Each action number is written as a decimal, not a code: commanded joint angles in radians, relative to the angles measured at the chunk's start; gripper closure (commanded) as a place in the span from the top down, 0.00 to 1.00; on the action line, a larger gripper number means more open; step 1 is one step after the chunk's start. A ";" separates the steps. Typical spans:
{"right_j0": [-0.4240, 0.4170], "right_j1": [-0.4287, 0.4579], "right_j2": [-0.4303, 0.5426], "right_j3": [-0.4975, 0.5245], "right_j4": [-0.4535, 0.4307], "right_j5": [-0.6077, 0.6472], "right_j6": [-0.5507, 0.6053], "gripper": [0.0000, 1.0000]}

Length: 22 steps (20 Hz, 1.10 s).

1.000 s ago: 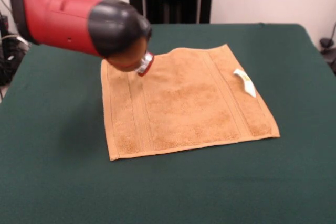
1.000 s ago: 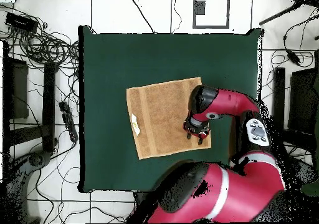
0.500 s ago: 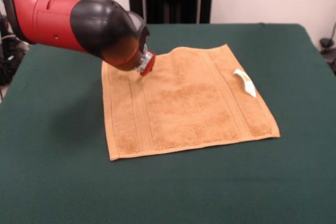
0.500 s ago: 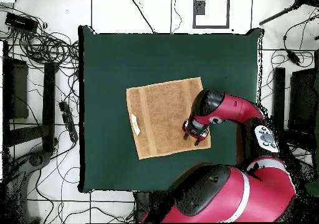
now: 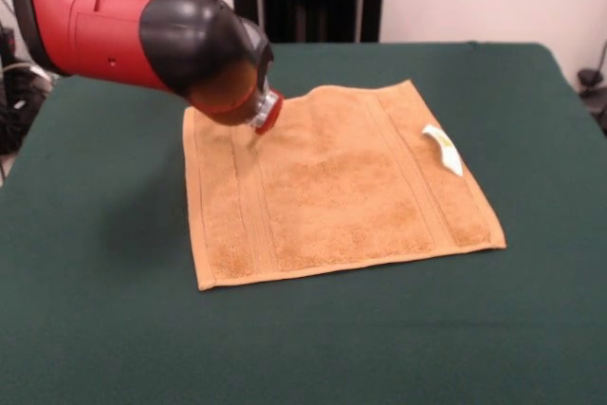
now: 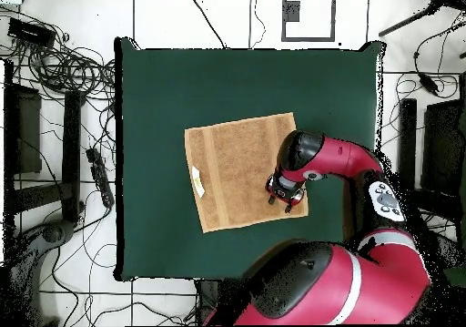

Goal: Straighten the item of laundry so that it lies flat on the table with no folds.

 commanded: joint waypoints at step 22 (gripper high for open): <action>0.145 0.066 0.053 -0.085 -0.433 -0.066 -0.306 1.00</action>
